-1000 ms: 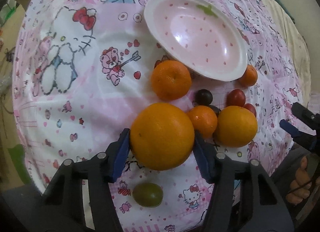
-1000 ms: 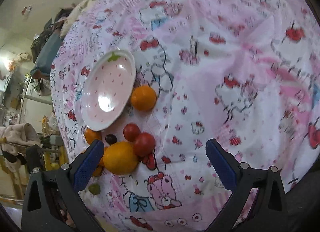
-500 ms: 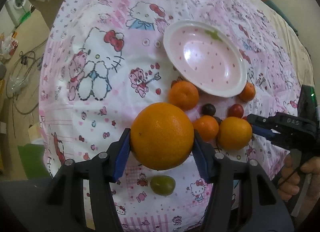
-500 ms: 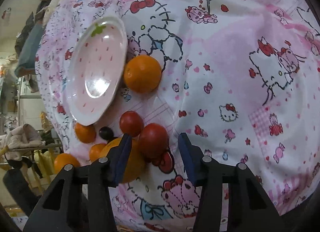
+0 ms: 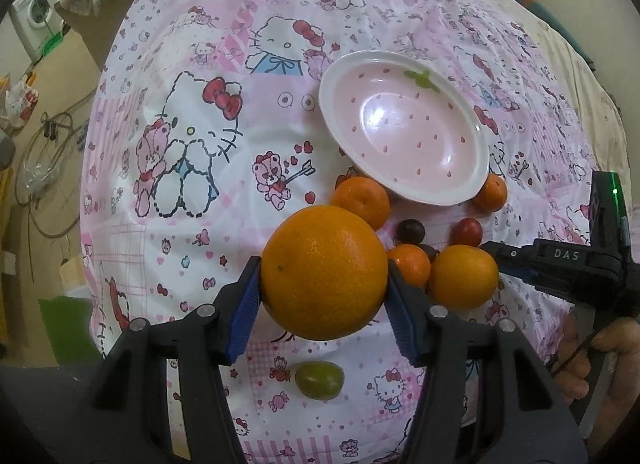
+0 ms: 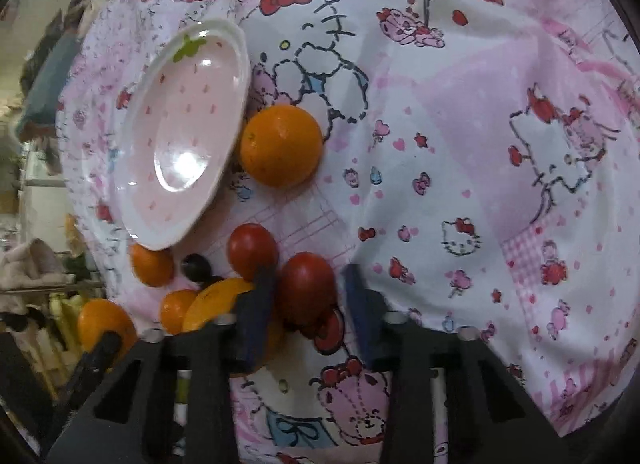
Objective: Organize fruits
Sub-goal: 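Grasp the large orange with the left tool while the right tool grasps a red tomato, then carry the red tomato into the white plate and open the right tool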
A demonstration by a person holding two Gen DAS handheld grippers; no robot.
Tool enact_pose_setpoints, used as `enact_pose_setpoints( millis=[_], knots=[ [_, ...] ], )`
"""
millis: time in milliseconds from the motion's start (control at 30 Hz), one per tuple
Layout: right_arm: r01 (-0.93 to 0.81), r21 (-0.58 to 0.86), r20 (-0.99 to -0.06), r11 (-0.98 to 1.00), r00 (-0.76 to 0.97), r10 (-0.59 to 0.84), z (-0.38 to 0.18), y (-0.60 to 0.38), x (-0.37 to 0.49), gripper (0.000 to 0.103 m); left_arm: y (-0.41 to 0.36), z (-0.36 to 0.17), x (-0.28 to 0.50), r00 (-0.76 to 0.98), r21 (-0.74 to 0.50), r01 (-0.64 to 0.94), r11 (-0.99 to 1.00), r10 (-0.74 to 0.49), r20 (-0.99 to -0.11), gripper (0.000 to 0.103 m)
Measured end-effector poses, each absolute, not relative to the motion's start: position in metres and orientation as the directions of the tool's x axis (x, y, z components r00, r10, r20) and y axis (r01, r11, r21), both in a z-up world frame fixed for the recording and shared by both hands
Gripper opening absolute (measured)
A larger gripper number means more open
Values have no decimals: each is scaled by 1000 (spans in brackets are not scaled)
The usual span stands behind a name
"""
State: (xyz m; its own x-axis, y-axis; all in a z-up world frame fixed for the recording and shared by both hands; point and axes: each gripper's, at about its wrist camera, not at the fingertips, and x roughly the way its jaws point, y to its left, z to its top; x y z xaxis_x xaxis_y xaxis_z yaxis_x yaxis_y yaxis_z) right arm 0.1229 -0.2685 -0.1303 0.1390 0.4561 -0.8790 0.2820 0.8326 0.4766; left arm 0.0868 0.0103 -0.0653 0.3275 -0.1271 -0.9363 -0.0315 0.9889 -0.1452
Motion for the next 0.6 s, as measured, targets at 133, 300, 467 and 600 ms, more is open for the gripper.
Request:
enact_pose_setpoints(
  millis=[133, 300, 467, 600],
  knots=[
    [273, 481, -877, 833, 143, 460, -129, -270, 123, 31, 11, -67, 86, 320, -135, -38, 990, -116, -940, 54],
    [272, 513, -858, 814, 178, 481, -114, -281, 120, 30, 16, -61, 86, 329, -125, -38, 991, -106, -938, 54],
    [210, 549, -830, 809, 253, 497, -83, -293, 130, 30, 19, -40, 101, 371, -103, -19, 995, -88, -924, 54],
    [146, 565, -807, 812, 300, 508, -66, -292, 154, 30, 15, -27, 122, 399, -65, 6, 998, -62, -915, 54]
  ],
)
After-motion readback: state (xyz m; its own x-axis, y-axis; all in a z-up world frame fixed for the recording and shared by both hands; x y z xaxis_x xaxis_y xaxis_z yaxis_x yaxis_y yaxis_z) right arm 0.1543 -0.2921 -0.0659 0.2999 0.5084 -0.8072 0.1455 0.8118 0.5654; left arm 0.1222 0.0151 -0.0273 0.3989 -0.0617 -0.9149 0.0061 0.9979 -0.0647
